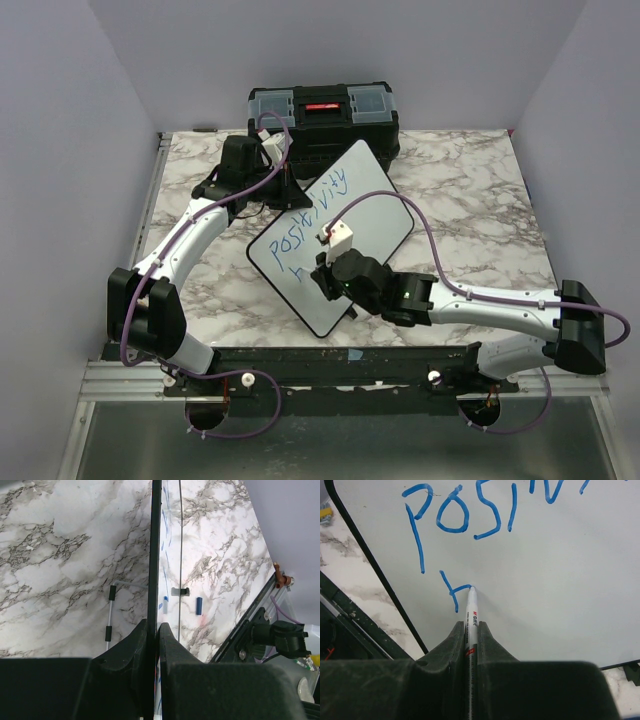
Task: Write a sentence on the whiteboard
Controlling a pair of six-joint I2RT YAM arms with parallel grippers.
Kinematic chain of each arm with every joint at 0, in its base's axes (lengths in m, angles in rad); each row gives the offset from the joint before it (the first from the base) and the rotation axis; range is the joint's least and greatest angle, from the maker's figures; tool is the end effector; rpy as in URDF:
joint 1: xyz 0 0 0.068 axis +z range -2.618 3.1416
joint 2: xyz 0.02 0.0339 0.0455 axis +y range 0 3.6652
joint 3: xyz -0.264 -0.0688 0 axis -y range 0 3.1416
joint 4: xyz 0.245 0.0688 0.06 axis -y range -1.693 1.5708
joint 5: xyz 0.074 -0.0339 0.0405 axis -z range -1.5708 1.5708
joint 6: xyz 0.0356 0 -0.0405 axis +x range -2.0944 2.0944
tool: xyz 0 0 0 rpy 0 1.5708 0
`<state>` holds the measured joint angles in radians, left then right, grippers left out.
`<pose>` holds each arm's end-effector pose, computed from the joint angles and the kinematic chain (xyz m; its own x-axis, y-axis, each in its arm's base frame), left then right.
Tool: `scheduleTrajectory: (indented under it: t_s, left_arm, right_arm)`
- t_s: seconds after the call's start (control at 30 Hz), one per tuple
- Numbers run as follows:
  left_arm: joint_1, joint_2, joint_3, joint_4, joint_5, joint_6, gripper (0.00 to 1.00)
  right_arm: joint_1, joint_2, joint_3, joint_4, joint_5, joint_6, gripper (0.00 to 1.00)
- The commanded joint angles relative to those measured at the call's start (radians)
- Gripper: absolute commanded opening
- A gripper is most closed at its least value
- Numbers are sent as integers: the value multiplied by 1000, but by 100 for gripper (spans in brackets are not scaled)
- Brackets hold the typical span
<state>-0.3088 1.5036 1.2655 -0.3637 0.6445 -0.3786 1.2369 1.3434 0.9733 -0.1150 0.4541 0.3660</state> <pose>0.3164 -0.1234 0.3194 -0.7653 -0.0660 -0.6402 0.4648 0.6314 -0.6207 0.1145 0.2824 0.2886 -0.4010 -0.1748 -0.8992 -0.6194 0.7750 0.1256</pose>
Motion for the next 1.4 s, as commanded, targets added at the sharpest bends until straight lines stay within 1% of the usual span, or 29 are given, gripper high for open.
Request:
scheduleTrajectory:
  t_s: [0.0, 0.2, 0.5, 0.7, 0.9, 1.03, 1.17, 1.27, 1.37]
  left_arm:
    - [5, -19, -6, 25, -59, 53, 0]
    - [5, -23, -6, 24, -59, 52, 0]
    - [5, -26, -6, 23, -61, 50, 0]
    - [5, -23, -7, 23, -62, 50, 0]
    - [5, -24, -6, 23, -62, 50, 0]
    - [5, -24, -7, 22, -61, 51, 0]
    - [5, -27, -6, 22, -63, 53, 0]
    - [5, -26, -4, 20, -63, 53, 0]
    - [6, -26, -2, 22, -62, 55, 0]
  right_arm:
    - [0, -13, -26, -68, 17, 25, 1]
    - [1, -26, -44, -69, -71, 14, 1]
    - [0, -35, -53, -44, -158, 1, 1]
    - [1, -30, -40, -23, -166, -1, 1]
    - [1, -65, -10, 31, -108, -3, 1]
    - [0, -127, -20, 138, -84, -12, 0]
    - [0, -177, -38, 211, -65, -21, 1]
    - [0, -187, -48, 220, 2, -19, 1]
    - [1, -166, -38, 168, 96, 2, 1]
